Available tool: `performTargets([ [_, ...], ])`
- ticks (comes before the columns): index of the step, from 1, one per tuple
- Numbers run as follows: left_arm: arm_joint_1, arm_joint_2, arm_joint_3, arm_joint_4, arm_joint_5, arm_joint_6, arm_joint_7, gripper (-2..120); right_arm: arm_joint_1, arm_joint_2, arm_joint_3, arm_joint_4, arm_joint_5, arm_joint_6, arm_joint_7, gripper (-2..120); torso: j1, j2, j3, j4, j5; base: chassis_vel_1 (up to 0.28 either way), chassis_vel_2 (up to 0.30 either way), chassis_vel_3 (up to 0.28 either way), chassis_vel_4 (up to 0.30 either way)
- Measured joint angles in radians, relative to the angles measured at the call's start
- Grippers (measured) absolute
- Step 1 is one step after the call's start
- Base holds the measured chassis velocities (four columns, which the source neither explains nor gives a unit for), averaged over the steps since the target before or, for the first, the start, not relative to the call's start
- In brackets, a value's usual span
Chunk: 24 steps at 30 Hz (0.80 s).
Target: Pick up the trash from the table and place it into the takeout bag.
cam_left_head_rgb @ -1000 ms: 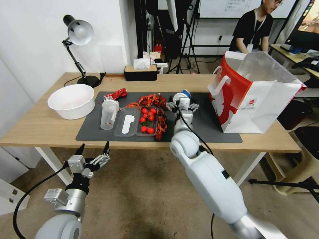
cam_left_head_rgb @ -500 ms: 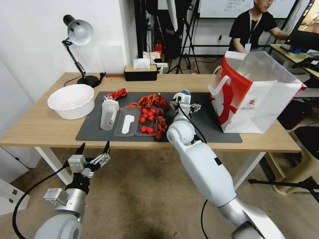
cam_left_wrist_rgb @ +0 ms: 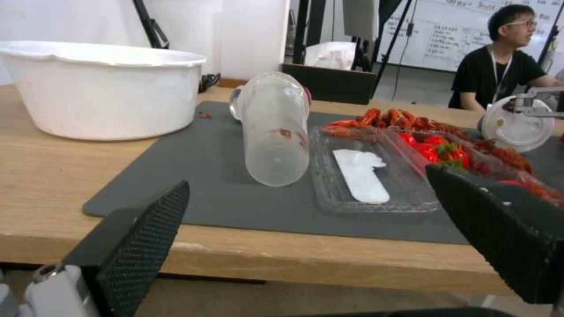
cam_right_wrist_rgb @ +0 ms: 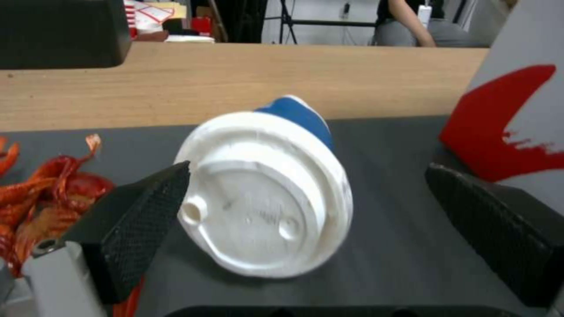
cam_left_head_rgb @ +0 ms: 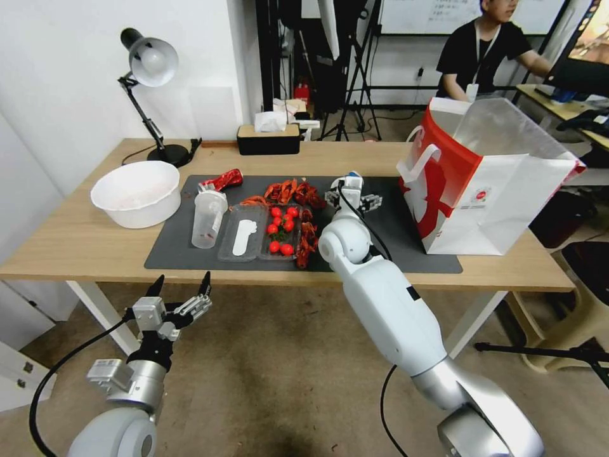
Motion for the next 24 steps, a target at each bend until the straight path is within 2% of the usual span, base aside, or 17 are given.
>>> performTargets([
  [11,-0.011,0.002,0.001,0.015,-0.002,0.001,0.001,100,0.067,-0.003,-0.002,-0.066,0.046,-0.059,-0.016,100,0.0,0.0,0.0,-0.0001,0.0,0.0,0.0,0.0,0.0],
  [24,-0.013,0.004,0.001,0.015,-0.002,0.003,0.004,100,0.132,-0.007,-0.015,-0.108,0.074,-0.073,-0.054,100,0.0,0.0,0.0,-0.0001,0.0,0.0,0.0,0.0,0.0],
])
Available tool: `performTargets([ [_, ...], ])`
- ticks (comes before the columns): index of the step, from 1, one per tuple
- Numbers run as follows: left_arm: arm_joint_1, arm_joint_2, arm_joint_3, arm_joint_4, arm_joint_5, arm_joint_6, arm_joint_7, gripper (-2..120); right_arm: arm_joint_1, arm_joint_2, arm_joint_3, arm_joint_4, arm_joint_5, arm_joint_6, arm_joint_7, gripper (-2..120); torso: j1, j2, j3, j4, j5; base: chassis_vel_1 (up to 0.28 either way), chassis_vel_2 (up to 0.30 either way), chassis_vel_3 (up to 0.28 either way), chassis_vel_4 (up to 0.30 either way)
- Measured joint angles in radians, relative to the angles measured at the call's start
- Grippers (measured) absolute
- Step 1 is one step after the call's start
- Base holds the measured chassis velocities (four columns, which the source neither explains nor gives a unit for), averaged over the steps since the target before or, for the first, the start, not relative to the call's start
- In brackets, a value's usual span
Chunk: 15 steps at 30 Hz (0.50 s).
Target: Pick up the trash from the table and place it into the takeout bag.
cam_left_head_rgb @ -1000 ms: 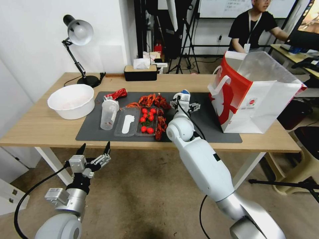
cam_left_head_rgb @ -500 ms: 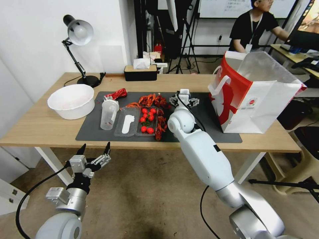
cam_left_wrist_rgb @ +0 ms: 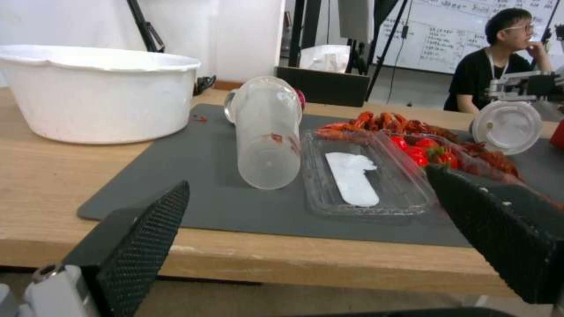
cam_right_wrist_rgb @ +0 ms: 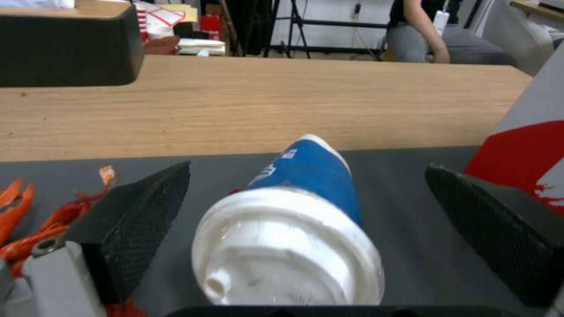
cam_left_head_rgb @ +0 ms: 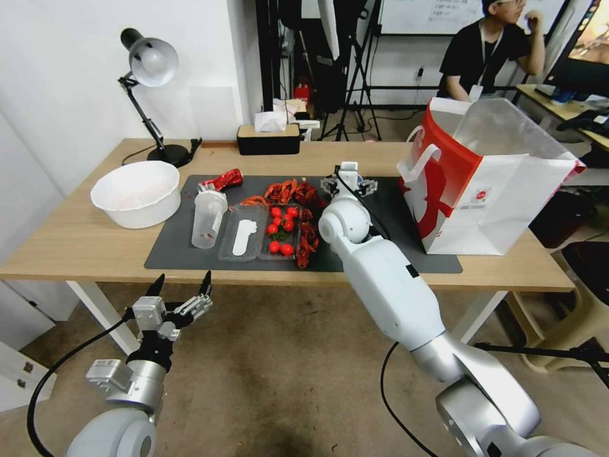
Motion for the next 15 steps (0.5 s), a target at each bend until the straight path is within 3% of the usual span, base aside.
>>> performTargets([
  [15,0.029,-0.021,0.0,-0.028,0.009,-0.004,0.003,100,0.095,0.022,-0.008,-0.129,0.044,-0.041,-0.019,100,0.0,0.0,0.0,0.0001,0.0,0.0,0.0,0.0,0.0],
])
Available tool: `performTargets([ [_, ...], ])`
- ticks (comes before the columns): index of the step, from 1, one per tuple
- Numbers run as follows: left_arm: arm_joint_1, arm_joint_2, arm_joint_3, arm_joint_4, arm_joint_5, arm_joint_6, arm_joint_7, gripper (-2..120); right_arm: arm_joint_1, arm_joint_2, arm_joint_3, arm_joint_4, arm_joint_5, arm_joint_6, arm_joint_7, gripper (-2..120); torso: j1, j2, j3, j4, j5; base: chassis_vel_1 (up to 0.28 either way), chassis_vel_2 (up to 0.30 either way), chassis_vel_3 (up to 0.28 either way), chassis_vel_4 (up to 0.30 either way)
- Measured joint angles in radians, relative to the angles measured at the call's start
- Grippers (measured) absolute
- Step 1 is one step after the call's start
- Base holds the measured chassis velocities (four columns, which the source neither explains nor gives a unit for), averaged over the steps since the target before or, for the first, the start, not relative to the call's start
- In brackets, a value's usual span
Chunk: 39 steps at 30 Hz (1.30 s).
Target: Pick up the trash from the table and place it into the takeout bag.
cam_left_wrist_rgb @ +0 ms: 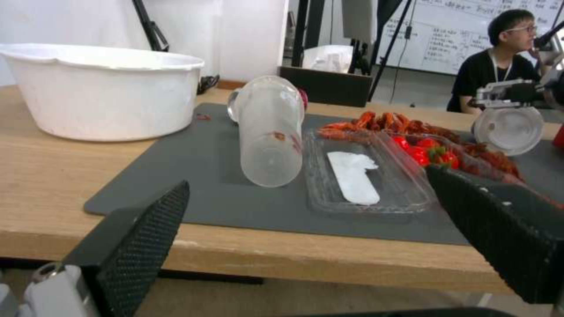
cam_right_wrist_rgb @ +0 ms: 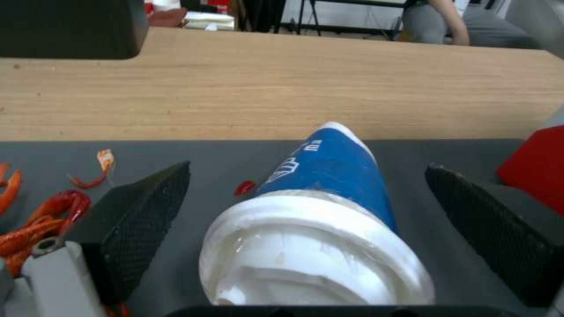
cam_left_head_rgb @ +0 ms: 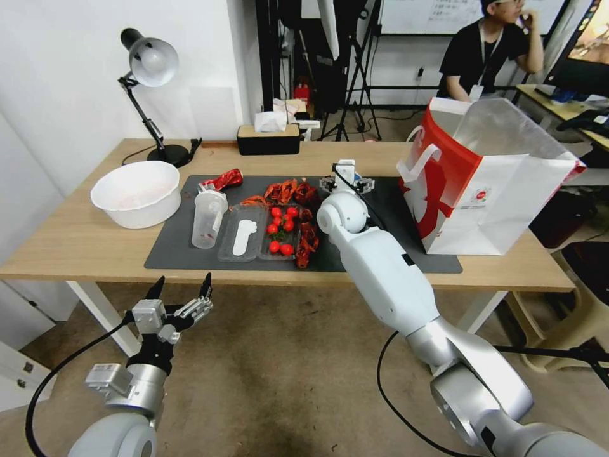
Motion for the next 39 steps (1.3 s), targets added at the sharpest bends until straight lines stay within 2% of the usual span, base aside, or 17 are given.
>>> performTargets([
  [8,-0.002,-0.002,-0.002,0.001,0.0,-0.002,0.0,100,0.034,0.001,-0.009,-0.045,0.022,-0.033,-0.031,100,0.0,0.0,0.0,0.0,0.0,0.0,0.0,0.0,0.0],
  [39,-0.004,0.012,0.001,0.008,-0.006,-0.002,0.003,100,0.002,0.001,0.009,-0.051,0.051,-0.072,-0.004,100,0.0,0.0,0.0,-0.0001,0.0,0.0,0.0,0.0,0.0],
])
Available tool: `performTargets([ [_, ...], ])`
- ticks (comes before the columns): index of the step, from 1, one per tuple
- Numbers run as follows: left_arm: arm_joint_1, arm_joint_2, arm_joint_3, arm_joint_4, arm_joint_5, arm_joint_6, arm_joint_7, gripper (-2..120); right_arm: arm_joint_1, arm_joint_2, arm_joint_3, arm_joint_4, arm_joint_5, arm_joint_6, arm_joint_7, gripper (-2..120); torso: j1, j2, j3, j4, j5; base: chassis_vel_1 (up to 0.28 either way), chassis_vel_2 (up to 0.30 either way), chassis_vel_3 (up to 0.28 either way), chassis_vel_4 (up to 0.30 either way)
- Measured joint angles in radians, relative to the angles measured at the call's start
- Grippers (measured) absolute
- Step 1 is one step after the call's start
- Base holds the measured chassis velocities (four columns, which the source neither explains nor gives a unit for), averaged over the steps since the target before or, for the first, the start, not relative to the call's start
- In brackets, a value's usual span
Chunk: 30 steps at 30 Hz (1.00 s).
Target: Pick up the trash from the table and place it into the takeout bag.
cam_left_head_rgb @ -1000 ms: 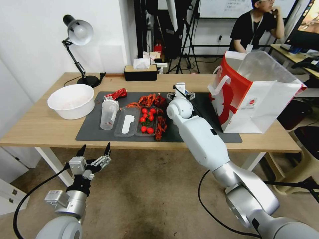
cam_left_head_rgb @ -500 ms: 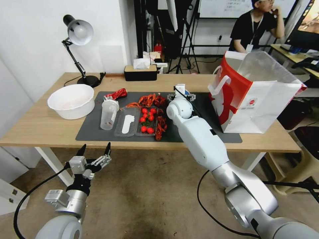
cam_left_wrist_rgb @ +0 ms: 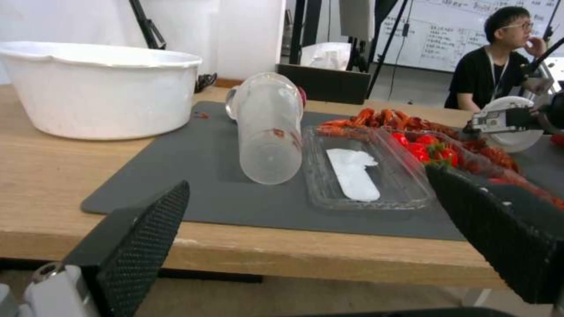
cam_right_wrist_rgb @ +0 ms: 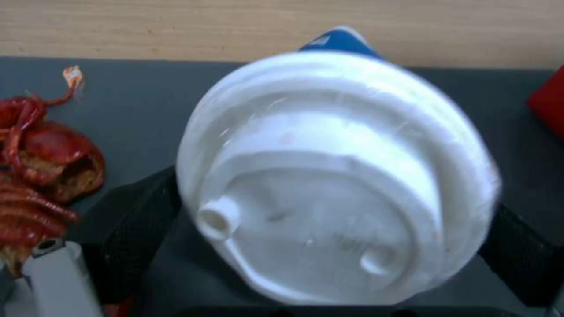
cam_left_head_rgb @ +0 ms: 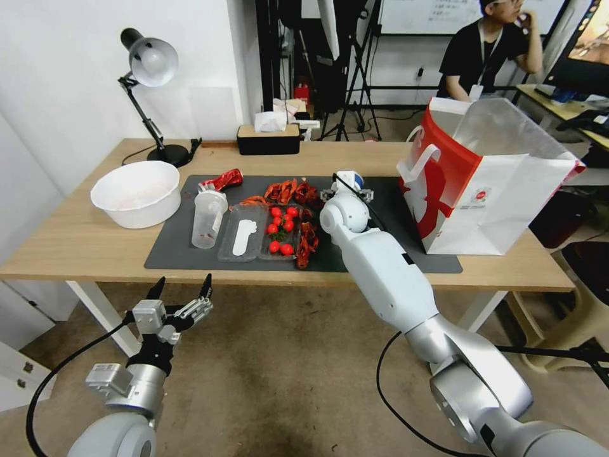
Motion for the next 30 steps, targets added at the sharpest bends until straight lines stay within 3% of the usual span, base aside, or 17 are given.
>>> performTargets([
  [11,0.0,-0.004,0.003,-0.002,0.001,-0.002,0.0,100,-0.007,-0.009,0.001,0.017,0.045,0.01,0.008,98,0.0,0.0,0.0,0.0,0.0,0.0,0.0,0.0,0.0],
  [22,0.004,-0.008,0.004,-0.005,0.006,-0.007,0.006,100,-0.011,-0.019,-0.001,0.017,0.004,0.065,0.003,68,0.0,0.0,0.0,0.0,0.0,0.0,0.0,0.0,0.0],
  [30,0.007,-0.012,0.004,-0.011,0.013,-0.008,0.007,100,-0.021,-0.019,-0.001,0.021,-0.011,0.074,-0.004,68,0.0,0.0,0.0,0.0001,0.0,0.0,0.0,0.0,0.0],
])
